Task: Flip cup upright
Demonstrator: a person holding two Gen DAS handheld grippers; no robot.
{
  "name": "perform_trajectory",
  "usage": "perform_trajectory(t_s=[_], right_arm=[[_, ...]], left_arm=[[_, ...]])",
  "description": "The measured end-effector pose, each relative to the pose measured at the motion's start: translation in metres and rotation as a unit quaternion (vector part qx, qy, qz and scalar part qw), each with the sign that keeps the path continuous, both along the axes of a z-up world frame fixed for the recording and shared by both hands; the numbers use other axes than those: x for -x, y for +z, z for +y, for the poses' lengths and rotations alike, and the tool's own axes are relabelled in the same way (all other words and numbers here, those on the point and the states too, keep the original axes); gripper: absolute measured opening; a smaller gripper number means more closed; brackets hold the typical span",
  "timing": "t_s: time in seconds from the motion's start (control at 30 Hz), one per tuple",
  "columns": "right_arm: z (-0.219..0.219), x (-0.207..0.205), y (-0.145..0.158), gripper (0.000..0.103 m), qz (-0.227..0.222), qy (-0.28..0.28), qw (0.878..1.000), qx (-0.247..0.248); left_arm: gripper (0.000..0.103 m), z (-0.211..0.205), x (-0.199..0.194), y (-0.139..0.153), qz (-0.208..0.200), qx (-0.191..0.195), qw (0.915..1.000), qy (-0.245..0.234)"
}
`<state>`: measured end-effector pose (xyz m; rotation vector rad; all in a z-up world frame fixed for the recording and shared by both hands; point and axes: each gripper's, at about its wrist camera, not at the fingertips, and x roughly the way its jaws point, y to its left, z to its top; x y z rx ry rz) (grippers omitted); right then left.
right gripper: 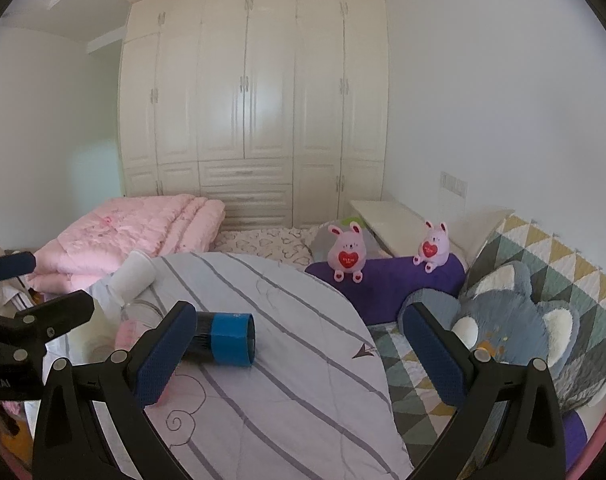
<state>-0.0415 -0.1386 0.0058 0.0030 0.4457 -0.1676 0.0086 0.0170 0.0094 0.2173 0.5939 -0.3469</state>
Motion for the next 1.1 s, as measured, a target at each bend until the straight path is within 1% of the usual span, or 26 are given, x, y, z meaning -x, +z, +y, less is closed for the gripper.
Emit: perform_trajectory(t_s=[0.07,0.17,0.23,0.3,0.4,0.5,0.57,0.67,0.7,0.73,0.8,0.93,1.07,1.1], right_arm=[[-0.004,-0.007,-0.003,0.103,0.007,0.001,1.000,-0.005],[-0.005,-0.013,-0.007,0.103,0.014,0.002,1.000,-0.011],[-0.008,-0.019,-0.012,0.103,0.020,0.004,1.000,-0.017],[-0.011,-0.024,-0.017,0.103,0.029,0.005,0.999,-0.022],[-0.016,-0.036,-0.025,0.103,0.044,0.009,0.998,-0.033],[-0.022,-0.049,-0.037,0.103,0.062,0.015,0.997,-0.047],[-0.025,-0.059,-0.045,0.103,0.076,0.016,0.995,-0.058],[-0.031,-0.073,-0.056,0.103,0.094,0.015,0.993,-0.074],[-0.032,-0.076,-0.059,0.103,0.097,0.014,0.992,-0.076],[-0.033,-0.080,-0.061,0.103,0.101,0.014,0.992,-0.078],[-0.036,-0.086,-0.066,0.103,0.107,0.014,0.991,-0.080],[-0.042,-0.096,-0.074,0.103,0.118,0.011,0.989,-0.085],[-0.046,-0.103,-0.083,0.103,0.130,0.006,0.987,-0.092],[-0.048,-0.106,-0.086,0.103,0.132,0.005,0.987,-0.094]], left_arm=[[0.103,-0.003,-0.007,-0.002,0.004,-0.018,0.9998,-0.004],[0.103,-0.012,-0.027,-0.011,0.042,-0.045,0.9976,-0.030],[0.103,-0.021,-0.042,-0.021,0.077,-0.066,0.9937,-0.046],[0.103,-0.031,-0.056,-0.033,0.107,-0.094,0.9884,-0.053],[0.103,-0.042,-0.073,-0.047,0.134,-0.124,0.9813,-0.062],[0.103,-0.052,-0.091,-0.056,0.165,-0.146,0.9711,-0.091],[0.103,-0.059,-0.100,-0.060,0.170,-0.163,0.9665,-0.101],[0.103,-0.070,-0.115,-0.070,0.183,-0.196,0.9562,-0.117],[0.103,-0.075,-0.121,-0.076,0.191,-0.211,0.9507,-0.123],[0.103,-0.079,-0.125,-0.081,0.196,-0.221,0.9470,-0.126],[0.103,-0.086,-0.135,-0.091,0.206,-0.234,0.9407,-0.132],[0.103,-0.096,-0.145,-0.104,0.235,-0.240,0.9291,-0.155],[0.103,-0.111,-0.148,-0.119,0.237,-0.266,0.9186,-0.170],[0.103,-0.114,-0.150,-0.122,0.245,-0.268,0.9157,-0.172]])
